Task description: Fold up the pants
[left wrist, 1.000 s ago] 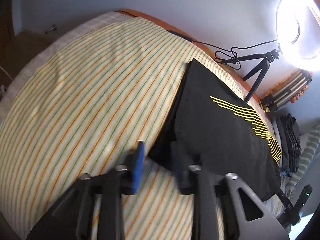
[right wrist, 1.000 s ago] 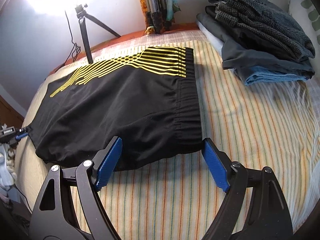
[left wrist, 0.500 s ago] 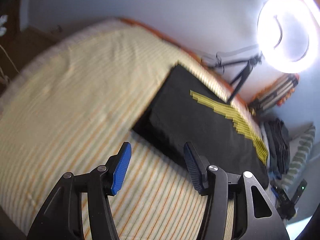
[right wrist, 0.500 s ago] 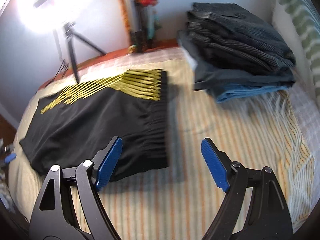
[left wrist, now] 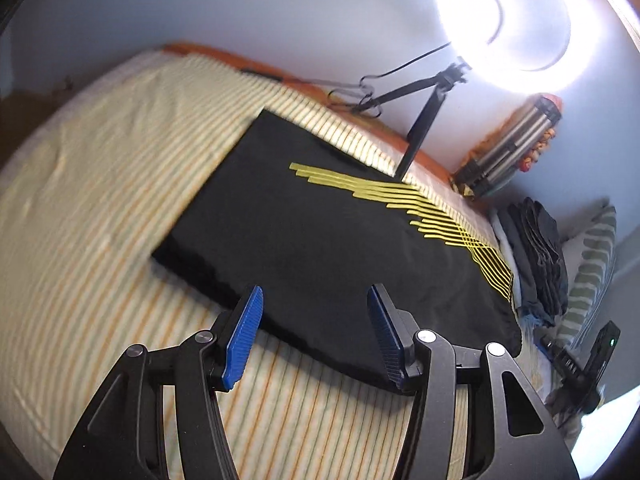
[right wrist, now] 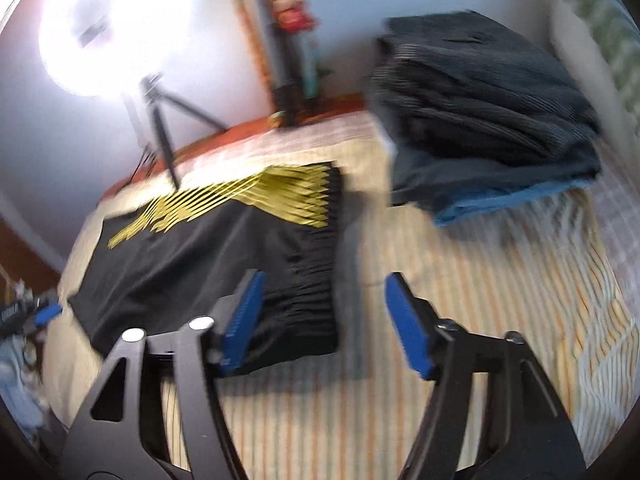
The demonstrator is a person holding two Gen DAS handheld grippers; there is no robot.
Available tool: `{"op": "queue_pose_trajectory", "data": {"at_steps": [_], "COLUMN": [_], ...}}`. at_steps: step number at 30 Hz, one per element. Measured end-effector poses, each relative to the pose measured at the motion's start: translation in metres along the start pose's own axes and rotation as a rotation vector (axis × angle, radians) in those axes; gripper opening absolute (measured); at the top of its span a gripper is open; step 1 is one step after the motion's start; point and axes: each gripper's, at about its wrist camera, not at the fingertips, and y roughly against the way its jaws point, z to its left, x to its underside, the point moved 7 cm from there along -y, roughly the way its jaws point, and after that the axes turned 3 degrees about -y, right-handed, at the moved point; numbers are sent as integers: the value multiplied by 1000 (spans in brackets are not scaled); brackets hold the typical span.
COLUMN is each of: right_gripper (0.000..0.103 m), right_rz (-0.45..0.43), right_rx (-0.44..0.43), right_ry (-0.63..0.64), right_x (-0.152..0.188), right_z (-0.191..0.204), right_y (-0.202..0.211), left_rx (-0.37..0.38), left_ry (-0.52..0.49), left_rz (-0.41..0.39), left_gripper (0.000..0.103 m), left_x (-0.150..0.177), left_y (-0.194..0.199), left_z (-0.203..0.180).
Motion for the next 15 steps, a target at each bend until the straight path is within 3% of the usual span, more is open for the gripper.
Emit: {"op": "queue_pose_trajectory", "data": {"at_steps": [5, 8, 11, 15], "right_gripper": [62, 62, 62, 62], "right_rz": [66, 103, 105, 94], "right_rx": [-19, 50, 84, 77], "right_ry": [139, 209, 232, 226], "right_x": [20, 28, 29, 28], "right_z": [41, 50, 52, 54], "right_y": [-24, -44, -48, -45], "left_rx": [-33, -7, 9, 6], "left_ry": [120, 185, 251, 256], "left_rz": [44, 61, 86, 39], "left_gripper": [55, 55, 62, 64], "left_x": [5, 1, -1, -10], "left_y": [-6, -7, -15, -20], "left_z": [33, 49, 61, 64]}}
